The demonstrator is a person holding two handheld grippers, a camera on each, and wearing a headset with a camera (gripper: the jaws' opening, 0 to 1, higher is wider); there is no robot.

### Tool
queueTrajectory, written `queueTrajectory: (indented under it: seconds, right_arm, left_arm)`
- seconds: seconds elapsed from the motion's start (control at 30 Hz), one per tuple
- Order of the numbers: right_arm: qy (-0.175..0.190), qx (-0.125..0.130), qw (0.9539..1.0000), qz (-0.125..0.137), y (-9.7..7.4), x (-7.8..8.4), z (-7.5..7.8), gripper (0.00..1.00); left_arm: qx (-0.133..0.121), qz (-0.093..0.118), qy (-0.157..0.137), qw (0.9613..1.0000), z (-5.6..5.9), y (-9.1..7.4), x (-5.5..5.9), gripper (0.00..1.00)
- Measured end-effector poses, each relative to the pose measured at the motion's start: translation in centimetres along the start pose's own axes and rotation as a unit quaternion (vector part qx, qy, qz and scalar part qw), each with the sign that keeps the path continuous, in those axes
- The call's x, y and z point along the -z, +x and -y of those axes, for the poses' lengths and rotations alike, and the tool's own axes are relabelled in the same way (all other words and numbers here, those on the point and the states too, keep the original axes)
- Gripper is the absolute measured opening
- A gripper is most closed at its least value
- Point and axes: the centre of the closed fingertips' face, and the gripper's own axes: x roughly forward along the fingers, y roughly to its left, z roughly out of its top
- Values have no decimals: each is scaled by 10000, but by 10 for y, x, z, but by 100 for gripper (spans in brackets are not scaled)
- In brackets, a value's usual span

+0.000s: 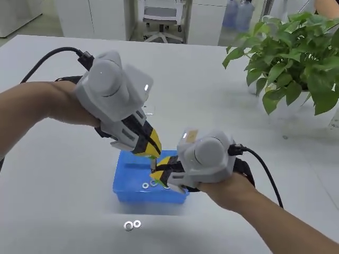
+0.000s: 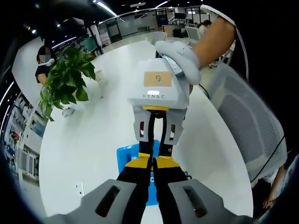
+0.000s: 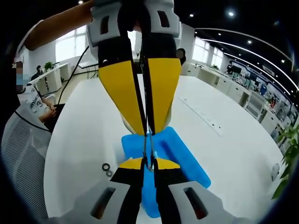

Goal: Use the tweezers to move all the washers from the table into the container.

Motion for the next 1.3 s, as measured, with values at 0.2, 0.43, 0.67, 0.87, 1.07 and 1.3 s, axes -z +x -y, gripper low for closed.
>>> queueTrajectory:
  seconds: [0.2,0.43,0.67,0.87,1.07,1.3]
  right_arm:
    - [31,-23,10000,18,8,6,8,9]
    - [58,-102,9999,-53,18,16,11,9]
    - [93,-168,9996,-192,25,28,12,9]
    - [128,-199,9993,-296,27,36,14,10]
    - [154,-210,9990,-368,27,42,17,10]
    - [159,-236,9987,-430,28,47,17,10]
  left_arm:
    - [-24,-22,-62,10000,-8,7,8,6]
    - [2,-26,-163,9999,-12,17,17,6]
    - [23,-15,-277,9996,-14,28,25,6]
    - [26,22,-352,9994,-15,35,28,6]
    - [30,46,-396,9992,-17,40,29,6]
    - [21,70,-429,9991,-17,44,30,6]
